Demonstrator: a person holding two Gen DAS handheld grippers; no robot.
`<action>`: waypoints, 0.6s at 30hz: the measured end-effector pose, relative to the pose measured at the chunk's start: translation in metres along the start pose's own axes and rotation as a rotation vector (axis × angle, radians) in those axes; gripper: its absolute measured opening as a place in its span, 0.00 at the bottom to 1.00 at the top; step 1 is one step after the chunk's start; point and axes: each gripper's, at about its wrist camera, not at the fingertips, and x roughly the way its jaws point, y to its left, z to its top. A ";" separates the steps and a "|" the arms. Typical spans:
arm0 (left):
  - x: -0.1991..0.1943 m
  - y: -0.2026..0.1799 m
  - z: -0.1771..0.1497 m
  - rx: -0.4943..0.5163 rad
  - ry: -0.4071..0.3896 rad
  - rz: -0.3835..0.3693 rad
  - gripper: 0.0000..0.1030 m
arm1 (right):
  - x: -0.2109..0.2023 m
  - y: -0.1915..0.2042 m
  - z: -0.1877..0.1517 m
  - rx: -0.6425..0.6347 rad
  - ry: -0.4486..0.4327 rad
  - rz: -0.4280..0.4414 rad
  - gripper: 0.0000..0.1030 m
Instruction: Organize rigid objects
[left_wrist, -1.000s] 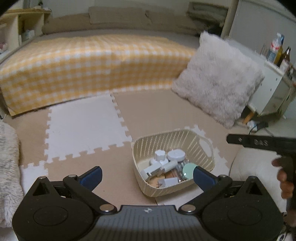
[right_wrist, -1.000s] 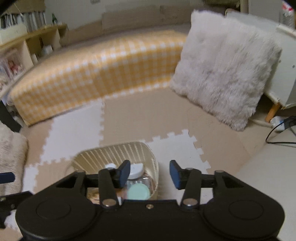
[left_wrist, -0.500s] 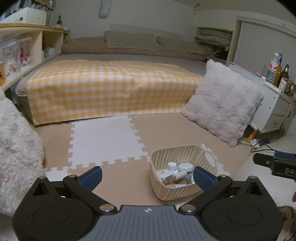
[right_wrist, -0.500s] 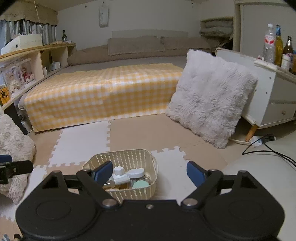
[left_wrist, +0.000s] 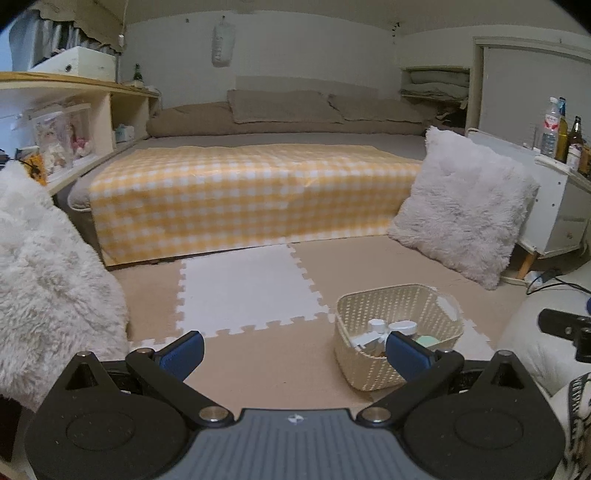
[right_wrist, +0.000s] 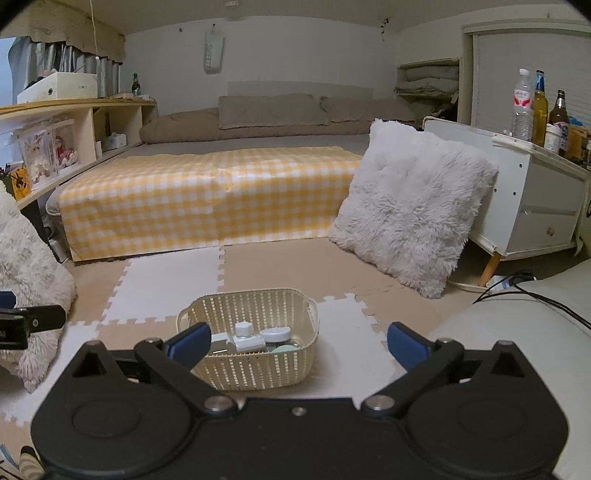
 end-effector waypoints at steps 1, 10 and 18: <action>0.000 0.000 -0.002 0.002 -0.001 0.001 1.00 | -0.002 0.001 -0.002 -0.005 -0.010 -0.007 1.00; -0.004 -0.005 -0.013 0.029 -0.029 0.023 1.00 | -0.006 0.009 -0.012 -0.036 -0.047 -0.020 1.00; -0.004 -0.004 -0.017 0.019 -0.032 0.015 1.00 | -0.009 0.013 -0.016 -0.050 -0.066 -0.034 1.00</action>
